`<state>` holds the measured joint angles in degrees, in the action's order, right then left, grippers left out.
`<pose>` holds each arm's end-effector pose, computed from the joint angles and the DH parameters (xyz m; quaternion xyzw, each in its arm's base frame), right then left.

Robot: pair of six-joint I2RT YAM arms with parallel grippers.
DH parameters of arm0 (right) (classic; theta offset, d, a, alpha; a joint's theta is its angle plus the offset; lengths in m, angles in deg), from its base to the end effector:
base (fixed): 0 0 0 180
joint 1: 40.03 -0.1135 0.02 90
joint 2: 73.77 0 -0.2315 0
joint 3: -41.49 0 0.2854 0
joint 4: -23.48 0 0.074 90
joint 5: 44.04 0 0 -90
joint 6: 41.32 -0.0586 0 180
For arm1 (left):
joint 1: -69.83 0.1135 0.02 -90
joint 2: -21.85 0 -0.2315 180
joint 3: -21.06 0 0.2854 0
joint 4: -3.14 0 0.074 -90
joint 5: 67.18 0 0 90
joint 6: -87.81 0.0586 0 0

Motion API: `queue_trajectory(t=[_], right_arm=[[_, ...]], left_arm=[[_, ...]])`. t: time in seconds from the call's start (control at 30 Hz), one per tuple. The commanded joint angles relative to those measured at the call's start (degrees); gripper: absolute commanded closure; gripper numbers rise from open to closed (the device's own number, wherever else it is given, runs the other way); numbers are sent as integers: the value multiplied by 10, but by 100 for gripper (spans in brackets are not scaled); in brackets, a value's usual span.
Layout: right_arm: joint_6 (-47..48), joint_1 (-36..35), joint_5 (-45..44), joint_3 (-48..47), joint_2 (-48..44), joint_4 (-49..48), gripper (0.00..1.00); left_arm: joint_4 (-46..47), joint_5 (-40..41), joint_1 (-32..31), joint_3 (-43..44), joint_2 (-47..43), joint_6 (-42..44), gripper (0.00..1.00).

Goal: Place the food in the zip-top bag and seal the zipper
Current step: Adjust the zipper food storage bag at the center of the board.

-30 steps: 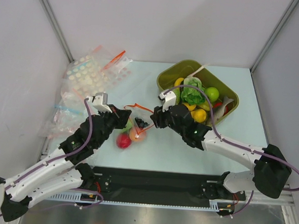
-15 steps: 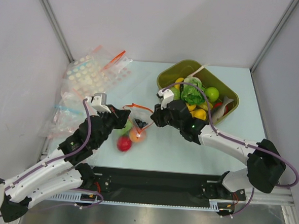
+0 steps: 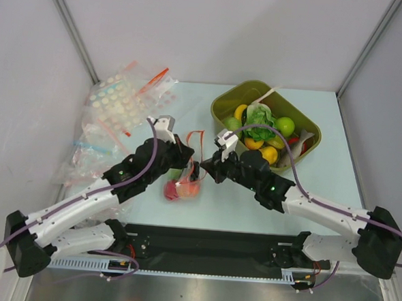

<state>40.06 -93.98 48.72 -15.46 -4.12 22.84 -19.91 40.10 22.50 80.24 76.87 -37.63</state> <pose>0.2022 0.2826 0.2401 -0.3135 0.7114 0.3425 0.5276 0.2127 -0.2050 0.2818 -0.0036 0.8090 -0.2884 0.5121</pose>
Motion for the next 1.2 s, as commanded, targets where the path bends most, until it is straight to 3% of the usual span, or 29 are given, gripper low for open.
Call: queue_trajectory(t=[0.0,0.07,0.23,0.5,0.53,0.67,0.77,1.07,1.17], right_arm=[[27,-3,-8,13,-30,-113,100],[30,-3,14,-1,-15,-94,100],[25,-3,8,-51,36,-35,100],[11,-2,-28,-11,8,-88,100],[6,-1,-49,-5,3,-103,100],[-9,5,-68,29,-21,-148,99],[-19,14,-66,35,-23,-153,99],[-58,32,-64,41,-23,-164,96],[-74,39,-58,51,-24,-182,96]], left_arm=[[9,-90,2,21,19,20,100],[33,-135,2,16,25,20,100],[40,-152,2,13,21,27,100],[44,-164,2,6,-9,36,96],[44,-167,2,8,-9,39,94],[48,-190,2,8,-11,44,60],[53,-200,2,5,-12,48,47],[38,-204,1,17,4,53,34],[17,-204,0,33,21,55,34]])
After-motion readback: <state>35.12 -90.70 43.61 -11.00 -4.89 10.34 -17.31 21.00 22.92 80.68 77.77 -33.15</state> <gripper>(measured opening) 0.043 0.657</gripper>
